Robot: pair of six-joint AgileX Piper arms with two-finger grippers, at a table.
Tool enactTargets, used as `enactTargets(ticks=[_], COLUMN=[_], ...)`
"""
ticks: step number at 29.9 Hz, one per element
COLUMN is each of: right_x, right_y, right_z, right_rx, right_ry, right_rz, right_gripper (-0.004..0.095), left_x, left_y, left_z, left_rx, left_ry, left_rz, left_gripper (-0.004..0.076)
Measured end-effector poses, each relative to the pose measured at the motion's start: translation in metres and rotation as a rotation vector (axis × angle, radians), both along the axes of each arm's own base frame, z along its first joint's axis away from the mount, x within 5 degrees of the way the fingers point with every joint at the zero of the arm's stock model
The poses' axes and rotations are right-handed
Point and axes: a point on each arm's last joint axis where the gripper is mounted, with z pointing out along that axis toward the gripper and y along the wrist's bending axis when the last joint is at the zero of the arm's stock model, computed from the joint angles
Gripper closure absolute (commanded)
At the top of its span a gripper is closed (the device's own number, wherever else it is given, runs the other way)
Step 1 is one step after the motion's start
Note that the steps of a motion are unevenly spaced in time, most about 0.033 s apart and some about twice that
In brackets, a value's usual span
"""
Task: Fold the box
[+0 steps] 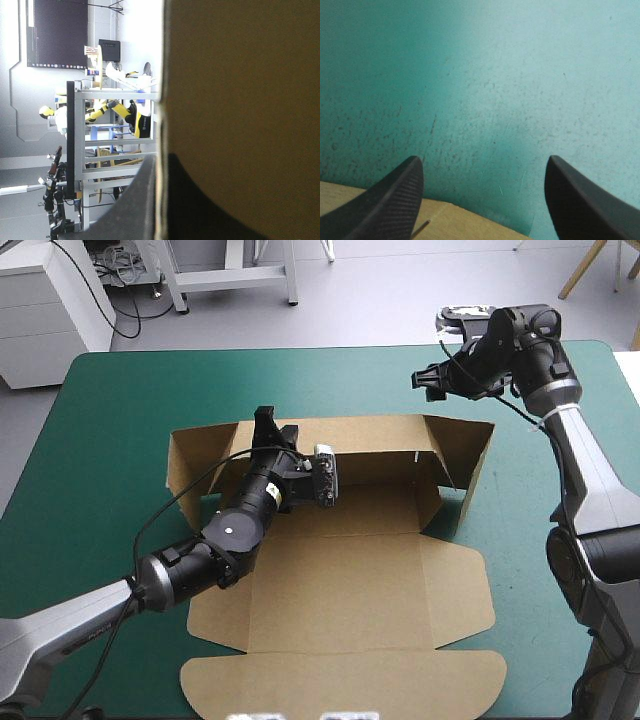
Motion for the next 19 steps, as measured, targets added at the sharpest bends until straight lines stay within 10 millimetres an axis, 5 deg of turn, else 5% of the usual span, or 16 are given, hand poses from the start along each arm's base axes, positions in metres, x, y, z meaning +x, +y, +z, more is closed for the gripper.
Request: enactTargets(ticks=[19], right_x=[-0.073], right_y=[-0.02], right_z=[-0.028], right_rx=[-0.075], right_ry=[0.123], right_rz=[0.043], right_gripper=[0.0288], left_x=[0.0], left_y=[0.001], left_z=[0.0], left_rx=[0.0], left_ry=[0.0], left_rz=[0.01], left_gripper=[0.0734])
